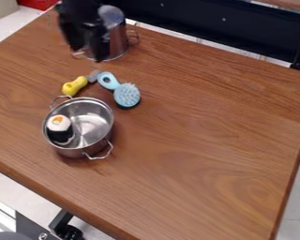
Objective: Put the knife between the two silver pots
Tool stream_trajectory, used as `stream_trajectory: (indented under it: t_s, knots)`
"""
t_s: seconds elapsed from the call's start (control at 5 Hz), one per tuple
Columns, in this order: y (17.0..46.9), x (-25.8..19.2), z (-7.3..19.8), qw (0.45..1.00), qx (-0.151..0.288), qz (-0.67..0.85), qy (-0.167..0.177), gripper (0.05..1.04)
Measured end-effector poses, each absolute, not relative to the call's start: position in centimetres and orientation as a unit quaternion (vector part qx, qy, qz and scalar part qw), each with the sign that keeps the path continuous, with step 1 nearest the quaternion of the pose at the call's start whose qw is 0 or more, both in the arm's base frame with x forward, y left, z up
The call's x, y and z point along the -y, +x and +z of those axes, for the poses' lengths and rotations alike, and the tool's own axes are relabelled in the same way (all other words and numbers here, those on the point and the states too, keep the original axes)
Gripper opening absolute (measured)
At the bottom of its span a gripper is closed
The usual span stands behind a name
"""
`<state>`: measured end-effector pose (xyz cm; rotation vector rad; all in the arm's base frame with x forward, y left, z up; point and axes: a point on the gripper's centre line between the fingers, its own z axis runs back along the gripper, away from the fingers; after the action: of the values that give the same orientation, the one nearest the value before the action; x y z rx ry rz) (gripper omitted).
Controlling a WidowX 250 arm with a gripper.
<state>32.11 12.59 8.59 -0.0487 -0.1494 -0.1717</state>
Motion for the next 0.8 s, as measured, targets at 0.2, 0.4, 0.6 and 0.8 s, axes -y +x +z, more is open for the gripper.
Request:
stream_trajectory:
  t_s: [0.2,0.4,0.6,0.8]
  knots:
    - [33.9,-9.5,9.0,0.994,0.080,-0.069,-0.015,1.000]
    - [35.9,-6.9,8.7,0.995,0.081,-0.053,-0.013,1.000]
    - [37.4,-3.6,6.9,0.997,0.073,-0.033,0.005,1.000]
    - [39.0,0.0,5.2,0.998,0.064,-0.029,0.002,1.000]
